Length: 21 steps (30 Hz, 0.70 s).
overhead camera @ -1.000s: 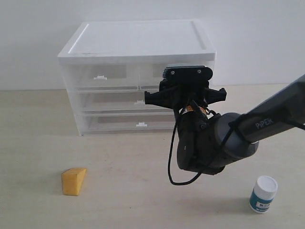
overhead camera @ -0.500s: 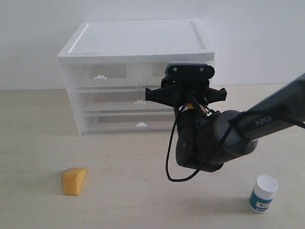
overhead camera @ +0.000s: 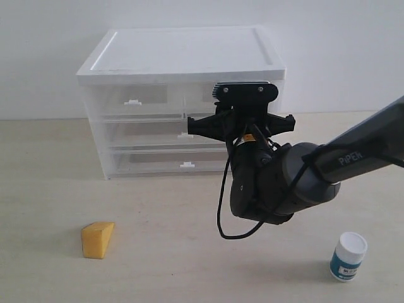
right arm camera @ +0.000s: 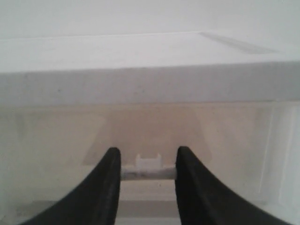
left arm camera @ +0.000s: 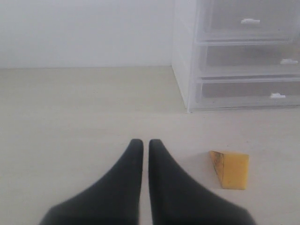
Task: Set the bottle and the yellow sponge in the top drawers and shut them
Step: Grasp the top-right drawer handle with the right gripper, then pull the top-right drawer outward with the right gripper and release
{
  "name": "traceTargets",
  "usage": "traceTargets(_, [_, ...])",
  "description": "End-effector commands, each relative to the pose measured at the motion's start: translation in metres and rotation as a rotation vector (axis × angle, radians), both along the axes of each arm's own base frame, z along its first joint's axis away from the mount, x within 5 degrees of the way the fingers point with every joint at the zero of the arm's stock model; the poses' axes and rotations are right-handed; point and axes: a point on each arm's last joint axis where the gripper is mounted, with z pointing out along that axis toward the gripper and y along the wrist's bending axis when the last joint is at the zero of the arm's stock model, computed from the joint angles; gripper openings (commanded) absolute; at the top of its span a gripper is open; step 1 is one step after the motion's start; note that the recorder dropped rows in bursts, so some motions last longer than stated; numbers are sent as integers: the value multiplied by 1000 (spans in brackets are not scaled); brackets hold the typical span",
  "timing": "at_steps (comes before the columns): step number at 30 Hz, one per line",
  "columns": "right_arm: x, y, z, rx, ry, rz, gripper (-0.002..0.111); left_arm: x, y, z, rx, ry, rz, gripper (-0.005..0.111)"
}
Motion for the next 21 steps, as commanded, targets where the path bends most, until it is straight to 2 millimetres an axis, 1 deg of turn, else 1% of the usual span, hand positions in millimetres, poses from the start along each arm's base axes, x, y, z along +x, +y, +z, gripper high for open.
traceTargets(1, [3, -3, -11, -30, 98, 28, 0, 0, 0, -1, -4, 1, 2, 4])
traceTargets(5, [-7, -7, -16, -53, 96, 24, 0, 0, 0, -1, -4, 1, 2, 4])
traceTargets(9, [-21, -12, -4, -53, 59, 33, 0, 0, 0, -1, -4, 1, 2, 4])
traceTargets(13, [-34, -17, 8, -45, 62, 48, 0, 0, 0, -1, -4, 1, 2, 4])
traceTargets(17, [-49, -21, 16, -45, 59, 59, 0, 0, 0, -1, -4, 1, 2, 4])
traceTargets(21, [-65, -24, 19, -38, 73, 71, 0, 0, 0, -1, -4, 1, 2, 4])
